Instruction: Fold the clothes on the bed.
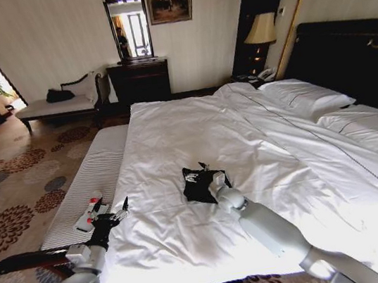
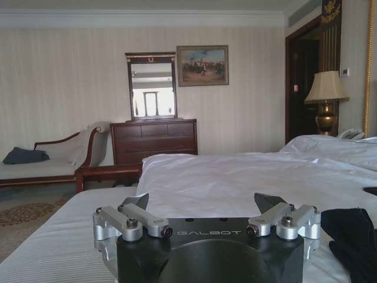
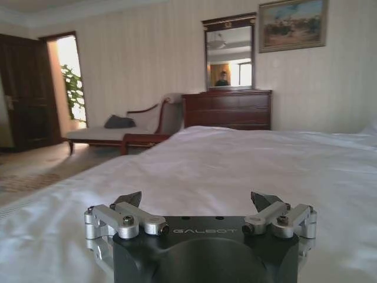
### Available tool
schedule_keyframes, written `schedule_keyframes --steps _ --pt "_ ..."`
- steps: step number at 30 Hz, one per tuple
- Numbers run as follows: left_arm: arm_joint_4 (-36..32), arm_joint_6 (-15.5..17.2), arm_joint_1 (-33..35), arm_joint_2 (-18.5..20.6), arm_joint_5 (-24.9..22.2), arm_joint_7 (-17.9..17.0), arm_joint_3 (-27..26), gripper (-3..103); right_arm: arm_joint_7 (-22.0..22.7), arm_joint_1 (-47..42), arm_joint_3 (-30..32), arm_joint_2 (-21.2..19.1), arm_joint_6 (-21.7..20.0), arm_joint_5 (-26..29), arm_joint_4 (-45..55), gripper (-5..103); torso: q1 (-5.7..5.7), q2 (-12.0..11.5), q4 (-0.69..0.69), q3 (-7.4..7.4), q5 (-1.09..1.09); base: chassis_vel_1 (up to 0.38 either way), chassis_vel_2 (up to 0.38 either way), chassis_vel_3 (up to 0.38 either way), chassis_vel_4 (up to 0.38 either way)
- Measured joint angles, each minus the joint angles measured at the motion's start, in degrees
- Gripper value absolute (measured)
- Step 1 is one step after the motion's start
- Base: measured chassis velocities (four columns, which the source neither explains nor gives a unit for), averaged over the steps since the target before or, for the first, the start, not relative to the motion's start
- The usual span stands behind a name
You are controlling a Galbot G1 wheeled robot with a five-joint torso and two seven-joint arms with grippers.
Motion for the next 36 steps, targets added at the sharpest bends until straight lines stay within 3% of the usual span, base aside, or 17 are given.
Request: schedule_keyframes --steps 6,14,20,31,36 --pt "0.0 0.1 0.2 -0.3 0.2 -0.1 0.4 100 -1.1 -3.3 5.8 -0.1 3.7 -2.9 -8.4 100 0.00 0.0 0.00 0.00 0.00 0.000 0.000 0.000 0.000" --pt "-0.7 0.1 1.5 -0.1 0.1 -0.1 -1.0 100 -2.6 -4.1 7.1 4.9 7.0 -5.5 -15.7 100 0.00 0.0 0.04 0.00 -0.01 0.000 0.000 0.000 0.000" --pt "-1.0 0.2 1.9 0.2 -0.1 -0.1 -1.8 100 -3.4 -6.4 7.4 5.8 8.9 -5.3 -18.8 100 0.00 0.0 0.02 -0.01 -0.02 0.000 0.000 0.000 0.000" --pt "-1.2 0.4 1.2 0.1 -0.1 -0.2 -0.8 100 -1.2 -9.7 9.7 2.8 7.2 -3.2 -6.0 100 0.00 0.0 0.01 0.00 -0.02 0.000 0.000 0.000 0.000" --pt "-1.2 0.4 1.4 0.0 0.0 -0.2 -1.1 100 -1.7 -12.3 8.4 3.5 8.4 -6.8 -7.2 100 0.00 0.0 0.02 0.00 -0.01 0.000 0.000 0.000 0.000"
